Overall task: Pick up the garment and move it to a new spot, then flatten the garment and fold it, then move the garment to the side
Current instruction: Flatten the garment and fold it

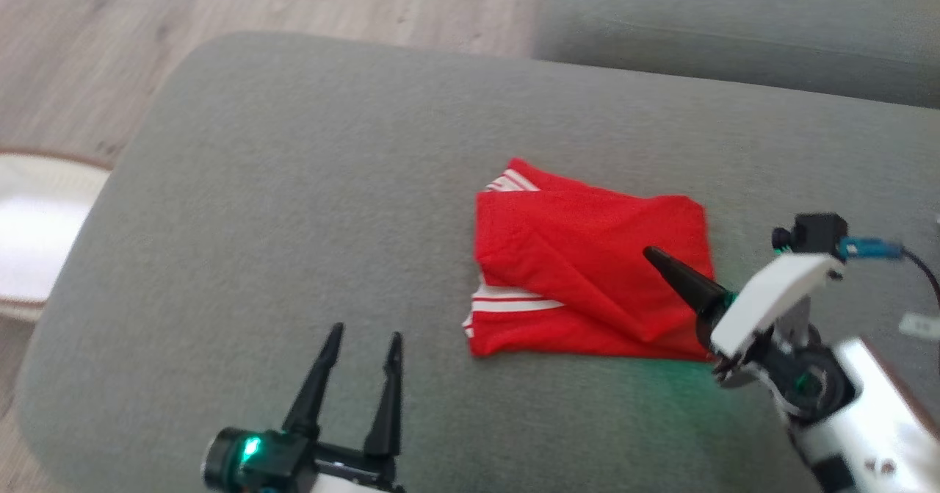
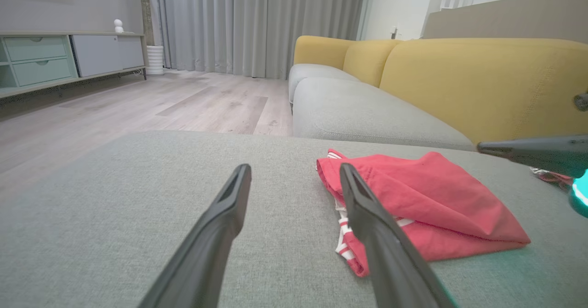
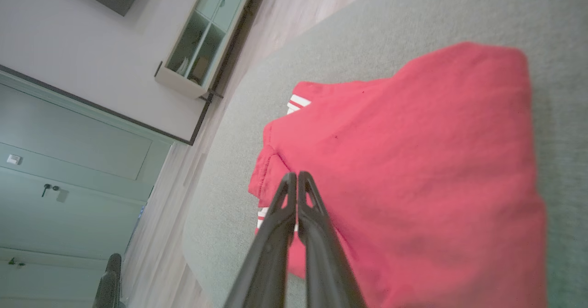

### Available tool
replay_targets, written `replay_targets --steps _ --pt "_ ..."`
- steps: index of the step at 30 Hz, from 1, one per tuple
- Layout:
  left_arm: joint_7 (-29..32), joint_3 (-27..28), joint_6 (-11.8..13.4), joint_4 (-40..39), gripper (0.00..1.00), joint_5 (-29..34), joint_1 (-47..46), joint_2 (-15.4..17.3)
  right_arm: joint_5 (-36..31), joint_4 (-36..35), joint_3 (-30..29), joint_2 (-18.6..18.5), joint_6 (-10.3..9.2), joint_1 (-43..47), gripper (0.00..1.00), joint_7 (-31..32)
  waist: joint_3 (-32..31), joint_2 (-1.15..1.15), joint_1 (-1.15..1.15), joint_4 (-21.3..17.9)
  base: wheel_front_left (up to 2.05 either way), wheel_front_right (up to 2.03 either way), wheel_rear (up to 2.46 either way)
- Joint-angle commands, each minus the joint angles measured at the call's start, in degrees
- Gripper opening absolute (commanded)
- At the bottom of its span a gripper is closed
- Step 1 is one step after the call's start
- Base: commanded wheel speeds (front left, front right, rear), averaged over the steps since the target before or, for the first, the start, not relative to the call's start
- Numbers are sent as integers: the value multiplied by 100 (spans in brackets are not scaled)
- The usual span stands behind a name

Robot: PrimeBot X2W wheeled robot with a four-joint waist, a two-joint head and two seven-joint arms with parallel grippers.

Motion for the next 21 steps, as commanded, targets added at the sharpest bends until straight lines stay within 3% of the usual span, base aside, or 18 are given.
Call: replay_targets --steps 1,4,12,21 --pt "-55 46 -40 -129 100 31 -331 -34 270 348 35 -38 -5 -494 0 461 198 0 0 311 0 0 0" --pt "-55 -69 -50 -110 100 16 -429 -35 543 1004 -2 -26 -5 -900 0 1006 347 0 0 521 0 0 0" --pt "-55 -226 47 -98 100 -164 -578 -35 511 1776 176 -47 -5 -1499 0 1500 643 0 0 734 0 0 0" --pt "-55 -232 116 -96 100 -247 -789 -35 661 1686 653 355 -5 -1753 0 1757 822 0 0 751 0 0 0"
